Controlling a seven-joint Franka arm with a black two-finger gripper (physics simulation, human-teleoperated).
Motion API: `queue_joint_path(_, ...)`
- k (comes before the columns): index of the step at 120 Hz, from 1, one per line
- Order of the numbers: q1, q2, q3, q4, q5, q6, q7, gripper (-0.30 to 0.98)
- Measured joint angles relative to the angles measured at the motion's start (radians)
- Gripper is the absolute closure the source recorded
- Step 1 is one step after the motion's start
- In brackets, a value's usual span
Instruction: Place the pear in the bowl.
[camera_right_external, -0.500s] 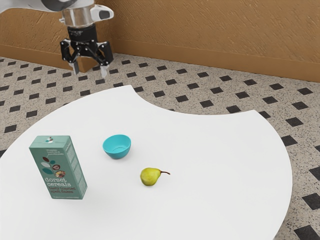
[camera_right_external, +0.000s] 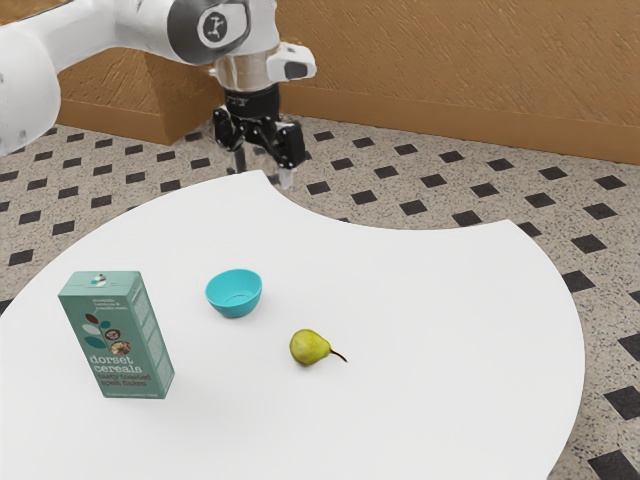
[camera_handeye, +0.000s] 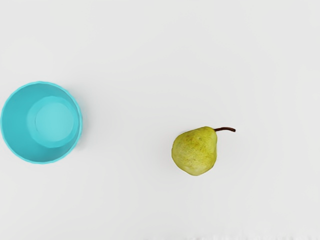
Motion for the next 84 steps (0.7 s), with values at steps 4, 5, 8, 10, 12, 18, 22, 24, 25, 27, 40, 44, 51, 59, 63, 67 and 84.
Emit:
queue_joint_path(4, -0.022, 0.024, -0.007, -0.001, 0.022, -0.002, 0.022, 0.0)
queue_joint_path(5, -0.028, 0.031, -0.008, -0.001, 0.029, -0.004, 0.027, 0.0)
queue_joint_path(8, -0.047, 0.051, -0.01, 0.0, 0.045, -0.012, 0.042, 0.0)
queue_joint_path(10, -0.056, 0.068, -0.011, 0.0, 0.052, -0.018, 0.052, 0.0)
queue_joint_path(12, -0.063, 0.083, -0.011, 0.0, 0.058, -0.023, 0.061, 0.0)
queue_joint_path(18, -0.076, 0.128, -0.01, -0.002, 0.074, -0.037, 0.088, 0.0)
queue_joint_path(22, -0.083, 0.158, -0.009, -0.002, 0.084, -0.043, 0.105, 0.0)
queue_joint_path(24, -0.086, 0.173, -0.008, -0.002, 0.089, -0.045, 0.114, 0.0)
queue_joint_path(25, -0.088, 0.181, -0.008, -0.002, 0.092, -0.045, 0.119, 0.0)
queue_joint_path(27, -0.092, 0.196, -0.006, -0.001, 0.097, -0.045, 0.129, 0.0)
queue_joint_path(40, -0.127, 0.283, -0.002, 0.003, 0.158, -0.029, 0.197, 0.0)
queue_joint_path(44, -0.132, 0.309, -0.002, 0.004, 0.176, -0.023, 0.219, 0.0)
queue_joint_path(51, -0.139, 0.344, -0.003, 0.006, 0.204, -0.011, 0.257, 0.0)
queue_joint_path(59, -0.15, 0.377, -0.003, 0.006, 0.226, 0.002, 0.299, 0.0)
queue_joint_path(63, -0.155, 0.396, -0.003, 0.006, 0.238, 0.011, 0.319, 0.0)
queue_joint_path(67, -0.159, 0.413, -0.003, 0.006, 0.249, 0.018, 0.338, 0.0)
queue_joint_path(84, -0.164, 0.47, -0.003, 0.006, 0.273, 0.045, 0.412, 0.0)
